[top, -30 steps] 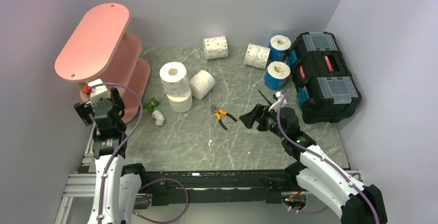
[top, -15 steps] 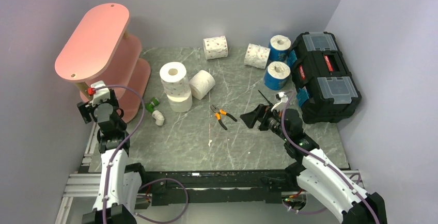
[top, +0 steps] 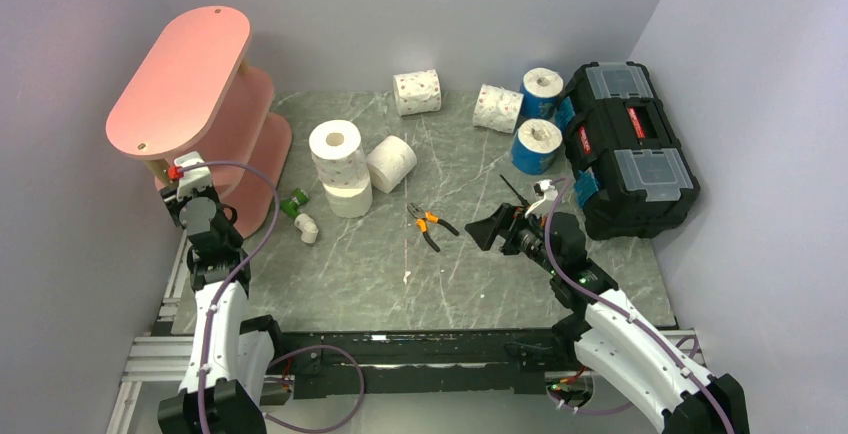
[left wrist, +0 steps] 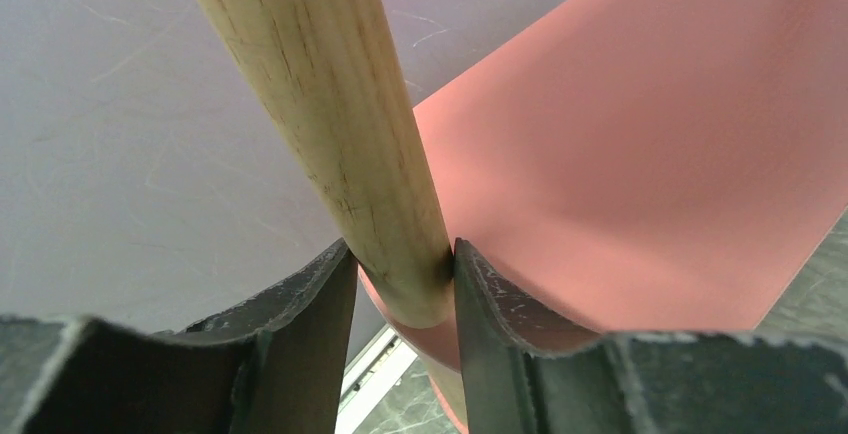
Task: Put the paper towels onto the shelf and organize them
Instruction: Move the shelf to the center of the board.
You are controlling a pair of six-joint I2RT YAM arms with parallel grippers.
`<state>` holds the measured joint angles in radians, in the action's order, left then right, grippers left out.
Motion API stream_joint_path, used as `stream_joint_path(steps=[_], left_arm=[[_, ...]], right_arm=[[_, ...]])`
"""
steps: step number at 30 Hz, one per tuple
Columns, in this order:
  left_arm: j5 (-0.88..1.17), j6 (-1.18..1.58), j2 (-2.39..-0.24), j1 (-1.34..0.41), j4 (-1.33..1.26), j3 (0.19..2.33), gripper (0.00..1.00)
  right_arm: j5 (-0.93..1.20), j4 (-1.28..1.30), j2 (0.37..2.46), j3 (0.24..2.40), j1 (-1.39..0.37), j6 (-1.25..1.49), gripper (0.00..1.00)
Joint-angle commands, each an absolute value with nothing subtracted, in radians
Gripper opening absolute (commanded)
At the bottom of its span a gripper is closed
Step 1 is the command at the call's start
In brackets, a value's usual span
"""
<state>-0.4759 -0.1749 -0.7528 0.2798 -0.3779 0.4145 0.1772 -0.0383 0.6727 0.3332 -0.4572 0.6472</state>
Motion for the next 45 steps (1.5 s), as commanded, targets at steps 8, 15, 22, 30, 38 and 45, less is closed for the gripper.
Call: stream_joint_path(steps=[8, 15, 22, 30, 38, 45], left_arm=[[-0.463, -0.151, -0.707, 0.288, -0.404, 0.427, 0.25], [-0.481, -0.104, -0.651, 0.287, -0.329, 0.424, 0.00], [-0.479, -0.059, -0.579, 0.273, -0.201, 0.462, 0.00], [-0.448, 0.056, -0.491, 0.246, -0.053, 0.489, 0.00], [-0.464, 0.108, -0.421, 0.166, 0.090, 0.510, 0.00], [-0.543, 0.097, -0.420, 0.129, 0.140, 0.553, 0.40]], right_arm=[[0.179, -0.067, 0.665, 0.335, -0.462, 0.650, 0.98], [0.187, -0.087, 0.680, 0.330, -0.461, 0.657, 0.98], [0.206, -0.099, 0.693, 0.336, -0.462, 0.663, 0.97], [0.192, -0.082, 0.678, 0.349, -0.462, 0.657, 0.98], [0.194, -0.087, 0.694, 0.358, -0.462, 0.659, 0.97], [0.191, -0.090, 0.702, 0.359, -0.462, 0.658, 0.97]])
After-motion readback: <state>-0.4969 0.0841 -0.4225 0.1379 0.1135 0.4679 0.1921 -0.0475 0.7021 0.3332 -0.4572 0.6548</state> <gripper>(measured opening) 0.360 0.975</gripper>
